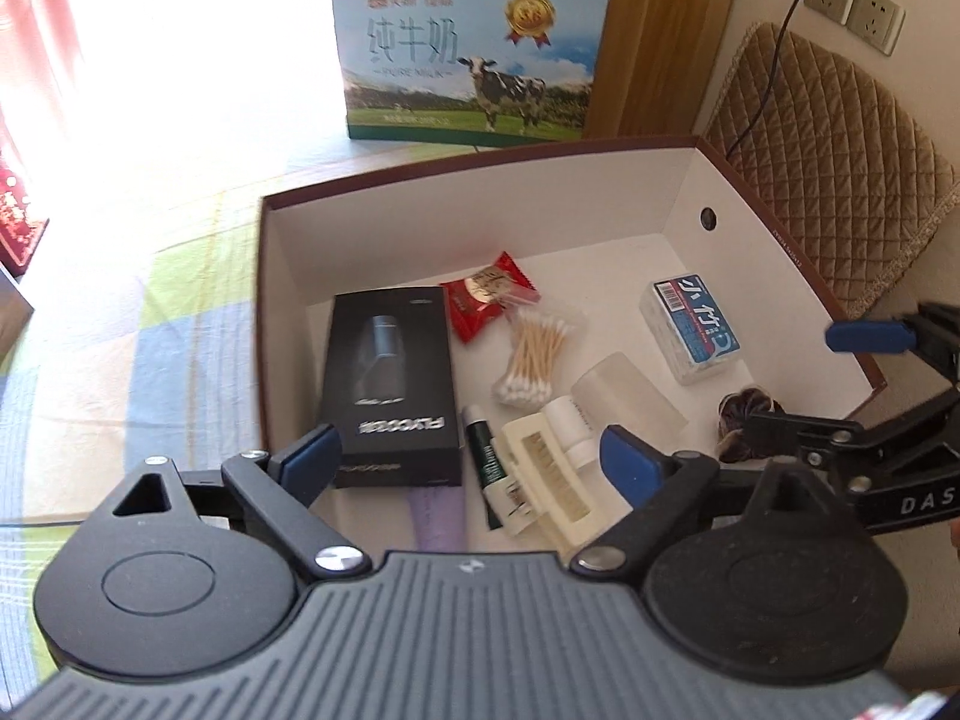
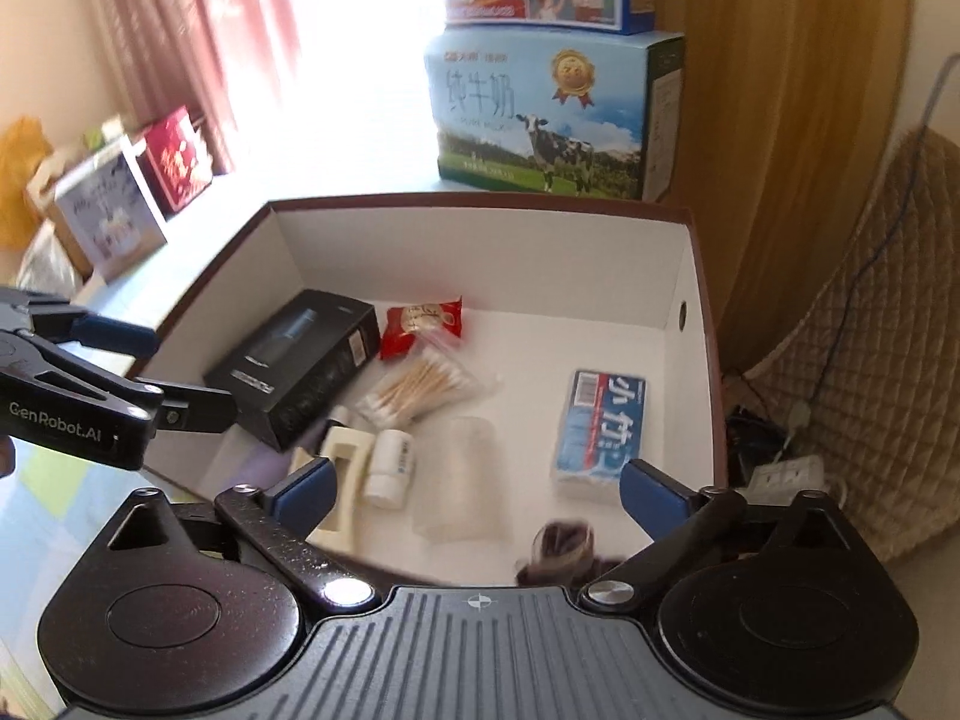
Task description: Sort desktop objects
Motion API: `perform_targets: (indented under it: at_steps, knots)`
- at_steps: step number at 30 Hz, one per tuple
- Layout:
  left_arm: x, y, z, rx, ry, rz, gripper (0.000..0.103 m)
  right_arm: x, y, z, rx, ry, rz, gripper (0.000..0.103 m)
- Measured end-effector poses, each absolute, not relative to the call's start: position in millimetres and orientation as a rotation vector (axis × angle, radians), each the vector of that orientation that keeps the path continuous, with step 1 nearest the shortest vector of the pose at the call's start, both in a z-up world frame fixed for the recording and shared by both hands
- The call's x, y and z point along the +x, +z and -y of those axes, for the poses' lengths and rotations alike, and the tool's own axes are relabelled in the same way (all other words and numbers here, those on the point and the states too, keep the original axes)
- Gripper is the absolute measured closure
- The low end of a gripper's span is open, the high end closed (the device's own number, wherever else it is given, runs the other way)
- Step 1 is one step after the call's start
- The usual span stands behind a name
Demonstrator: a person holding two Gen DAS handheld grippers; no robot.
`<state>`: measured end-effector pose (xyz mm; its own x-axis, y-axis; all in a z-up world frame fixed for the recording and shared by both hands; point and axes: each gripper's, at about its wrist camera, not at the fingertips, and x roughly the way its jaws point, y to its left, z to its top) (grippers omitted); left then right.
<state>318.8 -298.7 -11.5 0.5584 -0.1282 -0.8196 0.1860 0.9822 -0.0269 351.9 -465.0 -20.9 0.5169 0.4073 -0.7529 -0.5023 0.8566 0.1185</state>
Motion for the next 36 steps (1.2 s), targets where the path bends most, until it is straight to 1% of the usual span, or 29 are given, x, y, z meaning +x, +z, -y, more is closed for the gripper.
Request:
perform_targets:
  at_steps: [4, 9, 11, 25, 36]
  knots:
    - [301.7, -2.3, 283.7, 0.057, -0.180, -0.932, 0.008, 332.7, -14.4, 465.2, -0.062, 0.493, -0.857, 0.002]
    - [280.2, 9.1, 268.0, 0.069, -0.183, -0.897, 0.007, 312.2, -6.6, 464.8, -0.007, 0.444, -0.846, 0.002]
    - [271.5, 13.6, 261.7, 0.074, -0.183, -0.882, 0.003, 301.8, -3.4, 464.3, 0.005, 0.422, -0.838, 0.002]
    - [208.2, 30.4, 212.7, 0.077, -0.173, -0.826, 0.002, 227.9, 17.0, 440.4, 0.047, 0.351, -0.759, 0.002]
    - [143.9, 40.2, 172.4, 0.071, -0.139, -0.819, 0.002, 172.2, 16.7, 418.4, 0.099, 0.358, -0.771, 0.002]
